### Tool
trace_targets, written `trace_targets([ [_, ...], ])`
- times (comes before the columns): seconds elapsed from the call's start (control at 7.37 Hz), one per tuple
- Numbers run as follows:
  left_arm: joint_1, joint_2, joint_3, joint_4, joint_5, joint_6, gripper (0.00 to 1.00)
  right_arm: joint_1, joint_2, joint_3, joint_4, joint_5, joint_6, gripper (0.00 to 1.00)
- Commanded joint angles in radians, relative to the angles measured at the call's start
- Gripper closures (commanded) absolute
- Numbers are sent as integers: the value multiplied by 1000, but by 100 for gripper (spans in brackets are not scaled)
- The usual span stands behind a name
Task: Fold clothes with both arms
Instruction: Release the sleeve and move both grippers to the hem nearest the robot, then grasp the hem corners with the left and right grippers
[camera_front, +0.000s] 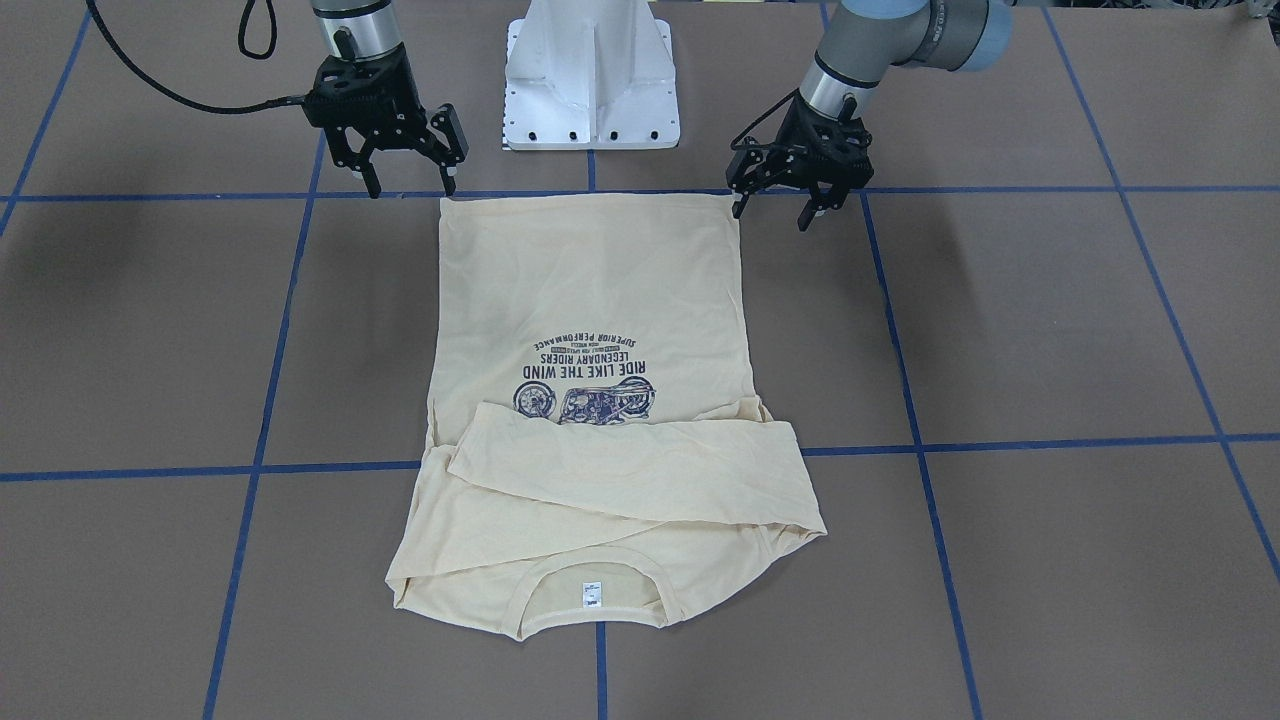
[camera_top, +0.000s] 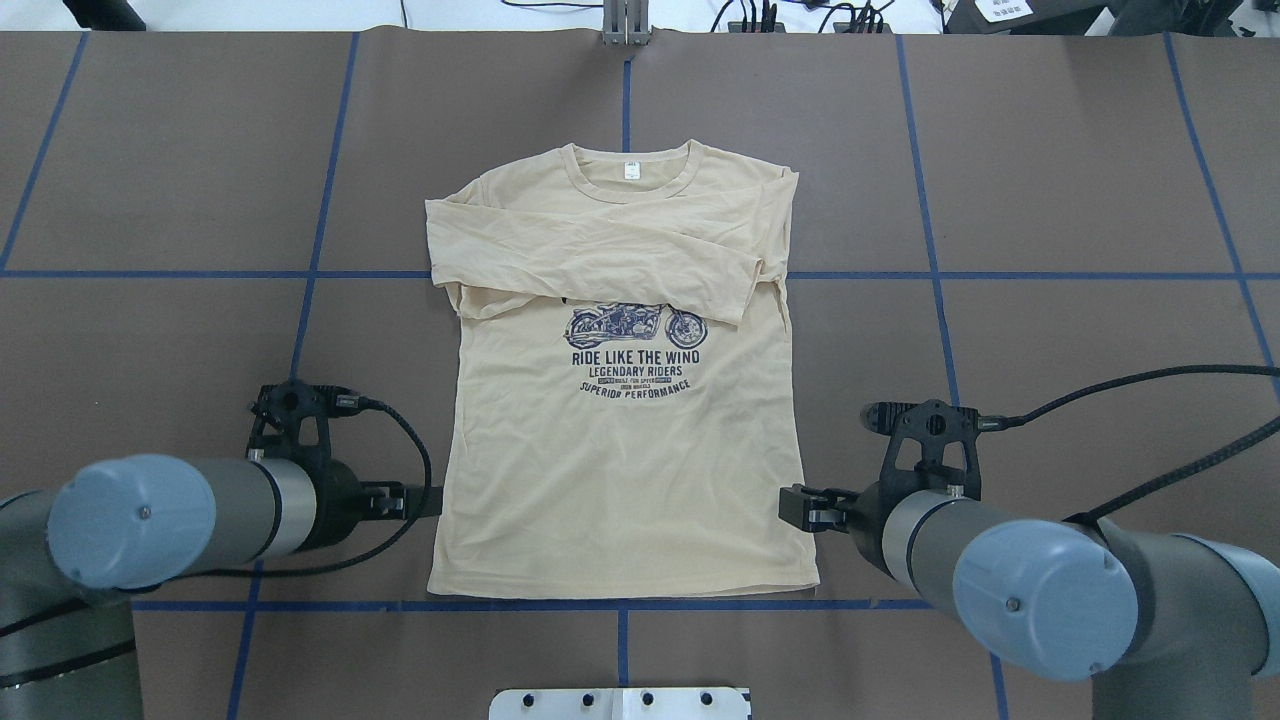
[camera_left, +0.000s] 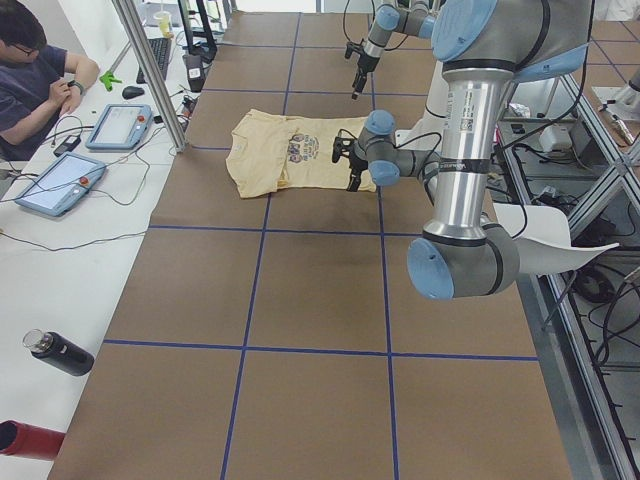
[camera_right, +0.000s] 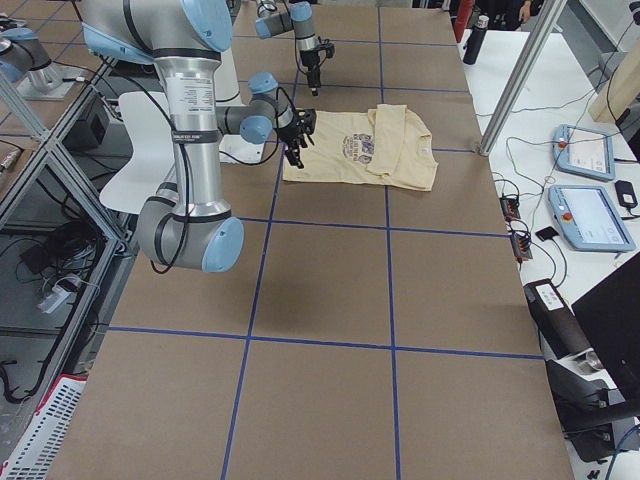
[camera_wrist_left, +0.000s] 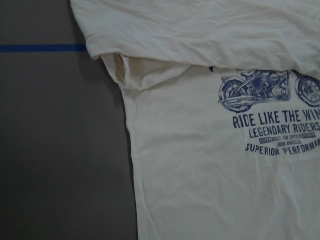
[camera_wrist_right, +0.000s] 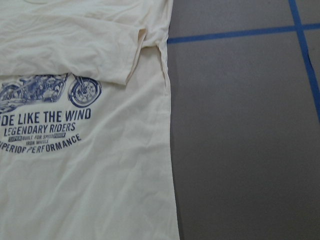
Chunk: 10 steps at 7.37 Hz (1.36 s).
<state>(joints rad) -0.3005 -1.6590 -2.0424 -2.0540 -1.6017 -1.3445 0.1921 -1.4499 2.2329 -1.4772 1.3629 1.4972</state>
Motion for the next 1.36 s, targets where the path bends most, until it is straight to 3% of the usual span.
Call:
trace_targets([
  [0.0, 99, 12, 4, 58, 36, -106, 9, -37, -9, -1, -2, -39, 17, 0],
  [0.14, 116, -46, 8, 133, 36, -138, 29, -39, -7, -1, -2, -39, 17, 0],
  [0.27, 129, -57, 14, 149, 34, -142, 42, -40, -7, -1, -2, -41, 15, 0],
  [0.54, 152, -65, 24, 149, 32, -156, 51, -40, -6, -2, -2, -41, 15, 0],
  [0.95, 152, -93, 50, 150, 29, -154, 52, -42, -3, -7, -2, -41, 15, 0],
  [1.22, 152, -94, 51, 150, 28, -153, 66, -42, 0, -7, -2, -41, 15, 0],
])
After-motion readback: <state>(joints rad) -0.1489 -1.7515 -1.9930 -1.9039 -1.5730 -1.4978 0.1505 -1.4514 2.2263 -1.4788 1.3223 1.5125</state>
